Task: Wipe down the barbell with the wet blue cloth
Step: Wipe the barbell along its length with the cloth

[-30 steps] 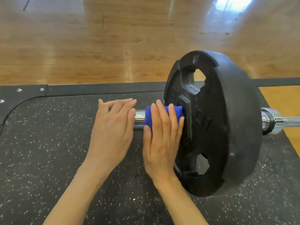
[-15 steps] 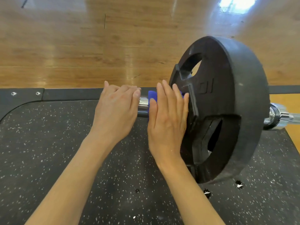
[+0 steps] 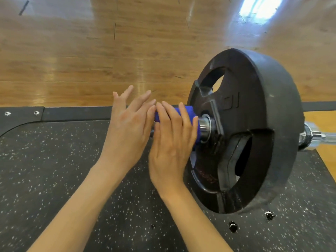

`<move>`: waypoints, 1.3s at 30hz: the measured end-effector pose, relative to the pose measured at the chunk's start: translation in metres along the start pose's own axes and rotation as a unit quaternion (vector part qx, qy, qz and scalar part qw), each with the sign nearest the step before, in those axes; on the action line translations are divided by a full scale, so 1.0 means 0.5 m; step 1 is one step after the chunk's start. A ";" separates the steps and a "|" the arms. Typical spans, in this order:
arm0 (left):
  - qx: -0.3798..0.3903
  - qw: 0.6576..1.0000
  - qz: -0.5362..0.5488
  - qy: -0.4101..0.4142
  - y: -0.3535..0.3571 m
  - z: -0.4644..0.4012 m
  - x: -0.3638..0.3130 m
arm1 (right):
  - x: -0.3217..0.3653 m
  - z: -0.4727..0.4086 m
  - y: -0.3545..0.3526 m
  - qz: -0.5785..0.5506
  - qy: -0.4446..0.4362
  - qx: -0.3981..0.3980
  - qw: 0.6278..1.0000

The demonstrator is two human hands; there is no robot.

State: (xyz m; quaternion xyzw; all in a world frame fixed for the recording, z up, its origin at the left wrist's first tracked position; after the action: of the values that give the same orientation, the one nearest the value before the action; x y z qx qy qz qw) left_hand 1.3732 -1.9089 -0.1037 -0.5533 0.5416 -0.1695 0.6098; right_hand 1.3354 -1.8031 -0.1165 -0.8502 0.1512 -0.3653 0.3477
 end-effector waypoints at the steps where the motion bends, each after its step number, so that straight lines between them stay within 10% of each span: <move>1: -0.007 1.000 0.002 0.002 0.000 -0.002 0.001 | -0.009 -0.004 -0.001 -0.006 -0.015 0.003 1.000; 39: -0.002 1.000 -0.028 -0.013 0.013 -0.177 0.047 | -0.084 -0.047 0.085 -0.074 0.011 -0.049 0.996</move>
State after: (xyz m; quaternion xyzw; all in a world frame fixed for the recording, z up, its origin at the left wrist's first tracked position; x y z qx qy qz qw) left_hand 1.3042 -1.9692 -0.1029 -0.5718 0.5181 -0.1777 0.6107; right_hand 1.2896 -1.8231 -0.1564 -0.8710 0.1089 -0.3914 0.2761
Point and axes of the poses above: each hand's wrist, its own z-axis away from the middle knuckle, its own y-axis out of the palm, x = y × z, the point moved 6 cm from there along -z, towards the middle knuckle, and after that the axes turned 5 degrees about x, right-handed, at the moved point
